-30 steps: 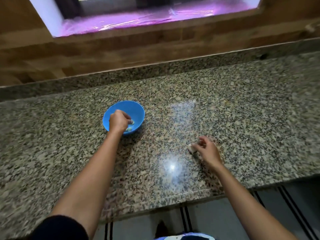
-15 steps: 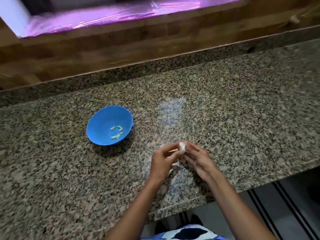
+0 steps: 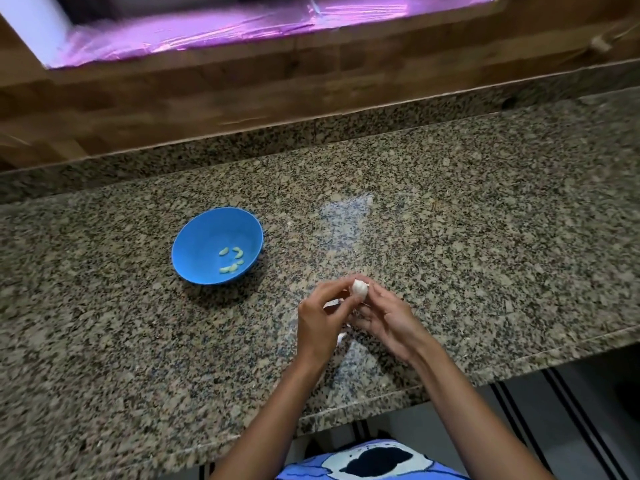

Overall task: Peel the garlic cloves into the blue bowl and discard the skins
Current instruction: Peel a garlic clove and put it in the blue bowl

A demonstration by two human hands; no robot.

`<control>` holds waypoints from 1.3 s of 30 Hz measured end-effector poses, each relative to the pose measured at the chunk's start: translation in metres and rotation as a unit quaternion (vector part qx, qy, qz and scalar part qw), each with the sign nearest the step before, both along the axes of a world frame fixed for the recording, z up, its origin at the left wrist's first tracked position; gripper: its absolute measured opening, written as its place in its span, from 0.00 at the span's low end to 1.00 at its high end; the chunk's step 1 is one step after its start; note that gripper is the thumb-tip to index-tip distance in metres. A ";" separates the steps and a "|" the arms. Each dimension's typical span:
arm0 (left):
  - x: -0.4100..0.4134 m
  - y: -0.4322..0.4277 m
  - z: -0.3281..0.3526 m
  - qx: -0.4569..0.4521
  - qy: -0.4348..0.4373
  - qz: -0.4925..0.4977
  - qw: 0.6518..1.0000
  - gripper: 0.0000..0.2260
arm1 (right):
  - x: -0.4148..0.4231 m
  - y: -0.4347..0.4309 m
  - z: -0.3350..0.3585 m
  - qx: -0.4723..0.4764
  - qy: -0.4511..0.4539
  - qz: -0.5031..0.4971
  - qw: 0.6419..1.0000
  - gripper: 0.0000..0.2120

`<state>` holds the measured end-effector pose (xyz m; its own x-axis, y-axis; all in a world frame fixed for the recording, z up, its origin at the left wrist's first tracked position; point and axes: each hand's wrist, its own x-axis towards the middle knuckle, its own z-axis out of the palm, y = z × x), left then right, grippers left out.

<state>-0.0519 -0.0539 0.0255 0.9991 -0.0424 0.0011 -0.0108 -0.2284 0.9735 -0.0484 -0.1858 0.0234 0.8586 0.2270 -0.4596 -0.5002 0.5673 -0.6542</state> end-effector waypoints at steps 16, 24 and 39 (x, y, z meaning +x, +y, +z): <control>0.001 0.001 0.012 -0.332 0.231 0.037 0.914 0.17 | -0.004 0.009 0.002 -0.055 0.007 -0.054 0.997 0.15; 0.012 0.009 0.010 -0.256 0.215 0.029 0.942 0.12 | -0.006 0.008 0.000 -0.181 -0.045 -0.079 0.979 0.06; 0.009 0.006 0.003 -0.077 0.131 0.046 0.987 0.06 | -0.007 0.006 -0.015 -0.131 -0.016 -0.065 0.989 0.09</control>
